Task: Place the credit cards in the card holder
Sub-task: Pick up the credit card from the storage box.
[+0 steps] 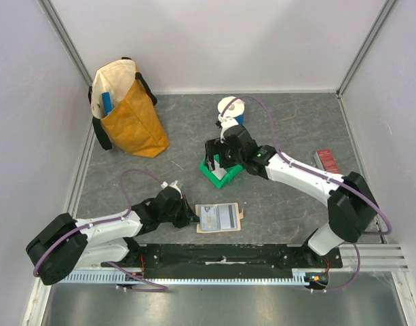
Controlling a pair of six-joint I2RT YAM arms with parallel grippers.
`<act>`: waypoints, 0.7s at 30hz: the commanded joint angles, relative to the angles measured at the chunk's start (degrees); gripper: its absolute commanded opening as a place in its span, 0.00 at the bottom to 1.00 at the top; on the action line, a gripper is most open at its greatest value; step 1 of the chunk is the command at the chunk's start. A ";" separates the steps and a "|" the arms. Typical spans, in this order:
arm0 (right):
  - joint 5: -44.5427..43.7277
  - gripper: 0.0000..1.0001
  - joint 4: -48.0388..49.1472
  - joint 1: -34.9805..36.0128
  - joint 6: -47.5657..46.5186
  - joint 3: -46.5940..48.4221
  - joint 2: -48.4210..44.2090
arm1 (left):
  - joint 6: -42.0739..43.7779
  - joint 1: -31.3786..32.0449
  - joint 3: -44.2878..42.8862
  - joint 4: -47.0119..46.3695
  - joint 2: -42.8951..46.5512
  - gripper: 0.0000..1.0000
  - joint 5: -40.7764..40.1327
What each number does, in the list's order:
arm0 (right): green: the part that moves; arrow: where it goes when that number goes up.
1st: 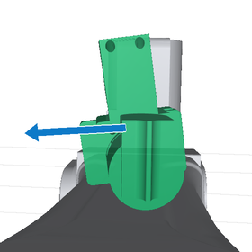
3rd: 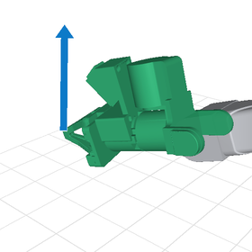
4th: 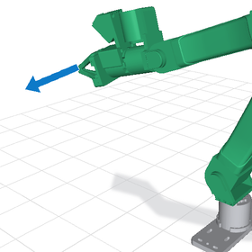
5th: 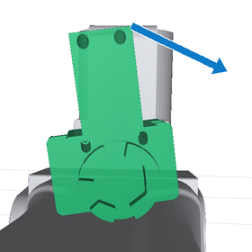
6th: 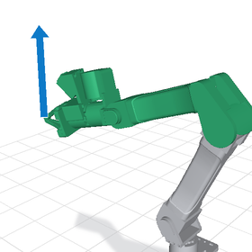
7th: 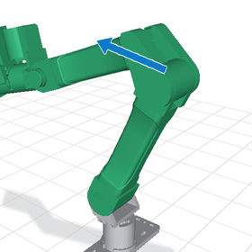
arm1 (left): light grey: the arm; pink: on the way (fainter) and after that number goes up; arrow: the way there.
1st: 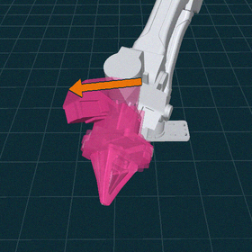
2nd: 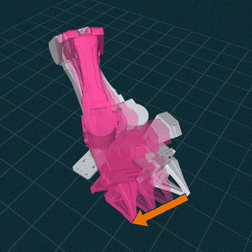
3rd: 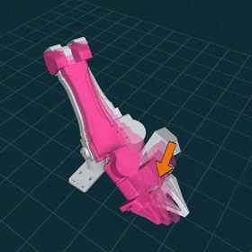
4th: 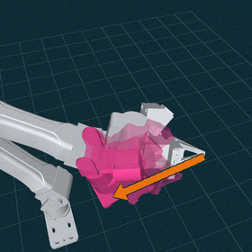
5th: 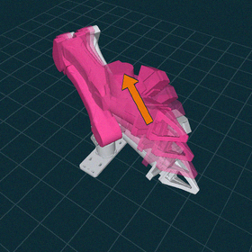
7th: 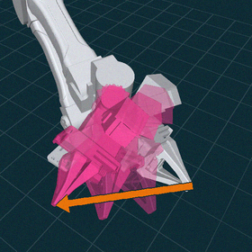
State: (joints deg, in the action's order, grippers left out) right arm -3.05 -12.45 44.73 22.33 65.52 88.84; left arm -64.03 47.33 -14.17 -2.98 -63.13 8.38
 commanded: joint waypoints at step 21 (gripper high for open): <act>15.61 0.96 -2.32 -6.58 -5.72 8.05 14.96 | 1.10 -0.05 -1.91 0.96 -1.64 0.02 -1.70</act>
State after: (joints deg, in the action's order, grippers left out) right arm 8.64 -16.80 38.46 18.33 70.11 102.48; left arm -64.03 47.33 -14.81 -2.28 -63.70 7.73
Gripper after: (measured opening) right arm 0.962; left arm 0.032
